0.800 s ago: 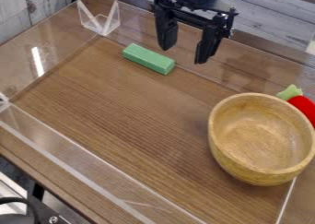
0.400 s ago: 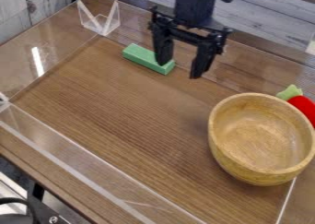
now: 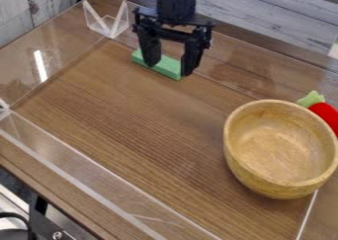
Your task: Put the green block in the brown bowl
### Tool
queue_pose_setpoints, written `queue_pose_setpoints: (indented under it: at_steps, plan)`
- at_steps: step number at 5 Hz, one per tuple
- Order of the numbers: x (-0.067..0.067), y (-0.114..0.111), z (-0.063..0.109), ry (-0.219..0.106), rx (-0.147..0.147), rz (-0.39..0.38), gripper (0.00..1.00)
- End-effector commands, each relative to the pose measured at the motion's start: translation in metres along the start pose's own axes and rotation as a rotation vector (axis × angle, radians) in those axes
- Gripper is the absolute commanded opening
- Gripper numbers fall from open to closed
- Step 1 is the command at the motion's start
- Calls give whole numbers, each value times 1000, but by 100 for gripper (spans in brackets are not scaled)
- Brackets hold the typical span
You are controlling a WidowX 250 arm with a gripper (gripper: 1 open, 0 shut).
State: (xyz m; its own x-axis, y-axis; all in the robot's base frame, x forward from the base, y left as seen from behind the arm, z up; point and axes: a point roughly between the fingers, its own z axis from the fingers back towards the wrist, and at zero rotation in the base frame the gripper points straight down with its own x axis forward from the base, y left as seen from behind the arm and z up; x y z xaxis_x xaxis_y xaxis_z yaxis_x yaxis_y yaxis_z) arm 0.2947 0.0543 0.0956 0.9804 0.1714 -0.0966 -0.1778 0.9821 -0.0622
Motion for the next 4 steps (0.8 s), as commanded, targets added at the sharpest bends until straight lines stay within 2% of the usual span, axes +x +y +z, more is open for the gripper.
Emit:
queue_pose_setpoints:
  at_steps: [1, 2, 3, 4]
  plan:
    - [13, 12, 12, -84, -31, 129, 100]
    - [24, 25, 8, -113, -94, 328, 100]
    - [36, 39, 3, -137, -173, 549, 100]
    - [48, 48, -2, -159, -240, 732, 100]
